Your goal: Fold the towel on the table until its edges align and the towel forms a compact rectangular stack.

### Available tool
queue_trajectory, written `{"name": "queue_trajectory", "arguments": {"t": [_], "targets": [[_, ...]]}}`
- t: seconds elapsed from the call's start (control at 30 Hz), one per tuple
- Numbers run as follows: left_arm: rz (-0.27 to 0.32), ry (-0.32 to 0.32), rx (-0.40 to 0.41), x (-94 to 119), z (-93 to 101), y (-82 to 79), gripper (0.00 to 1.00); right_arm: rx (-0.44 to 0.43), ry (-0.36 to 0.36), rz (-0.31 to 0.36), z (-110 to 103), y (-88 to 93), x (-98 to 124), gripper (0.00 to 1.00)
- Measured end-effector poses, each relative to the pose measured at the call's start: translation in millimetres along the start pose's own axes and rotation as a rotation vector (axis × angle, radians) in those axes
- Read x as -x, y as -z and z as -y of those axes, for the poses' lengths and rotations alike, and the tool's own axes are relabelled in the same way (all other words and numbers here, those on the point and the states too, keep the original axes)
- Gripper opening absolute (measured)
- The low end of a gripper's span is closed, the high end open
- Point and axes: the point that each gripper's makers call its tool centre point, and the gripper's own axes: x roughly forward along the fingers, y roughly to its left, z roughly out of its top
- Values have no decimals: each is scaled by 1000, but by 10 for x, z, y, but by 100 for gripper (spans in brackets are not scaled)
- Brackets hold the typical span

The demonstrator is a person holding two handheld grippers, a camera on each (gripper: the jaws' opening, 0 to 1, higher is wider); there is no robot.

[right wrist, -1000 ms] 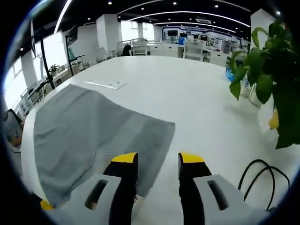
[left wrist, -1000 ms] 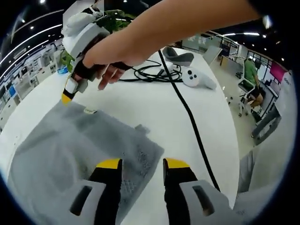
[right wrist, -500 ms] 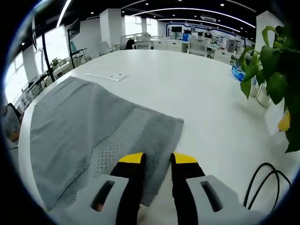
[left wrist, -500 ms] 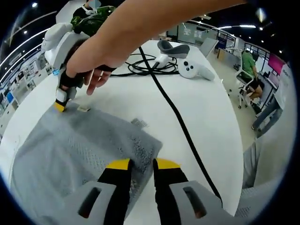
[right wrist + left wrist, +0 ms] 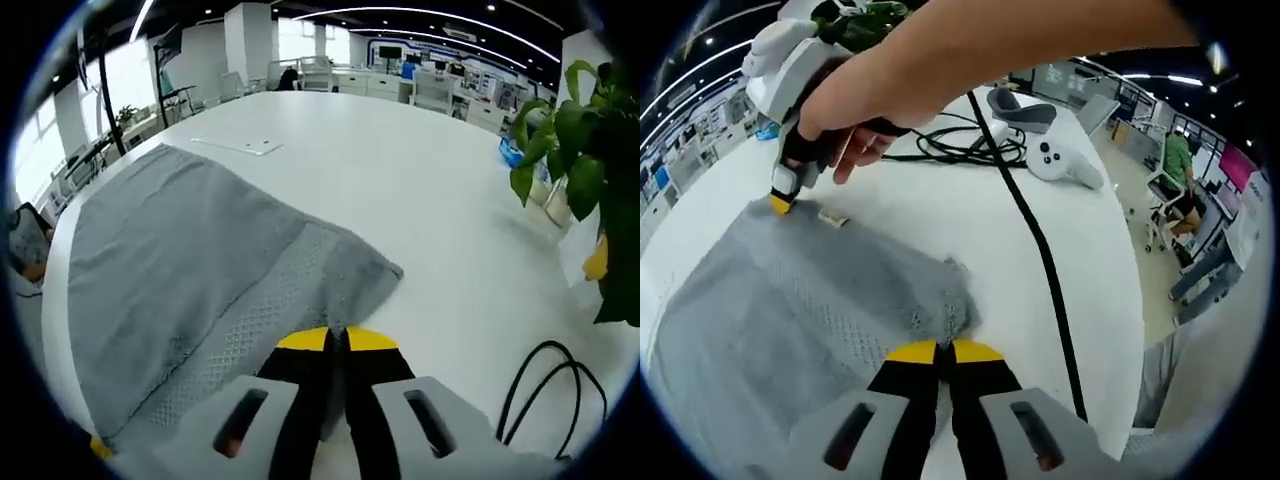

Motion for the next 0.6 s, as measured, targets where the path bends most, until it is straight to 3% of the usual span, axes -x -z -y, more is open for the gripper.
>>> {"name": "queue_trajectory", "arguments": {"t": [0.17, 0.33, 0.6], "targets": [[34, 20, 42, -14, 53, -185, 2, -39, 24, 10, 187, 63, 117, 2], [96, 30, 76, 15, 100, -426, 2, -137, 77, 82, 379, 31, 347, 2], [155, 11, 89, 216, 62, -588, 2, -196, 105, 110, 415, -93, 487, 2]]}}
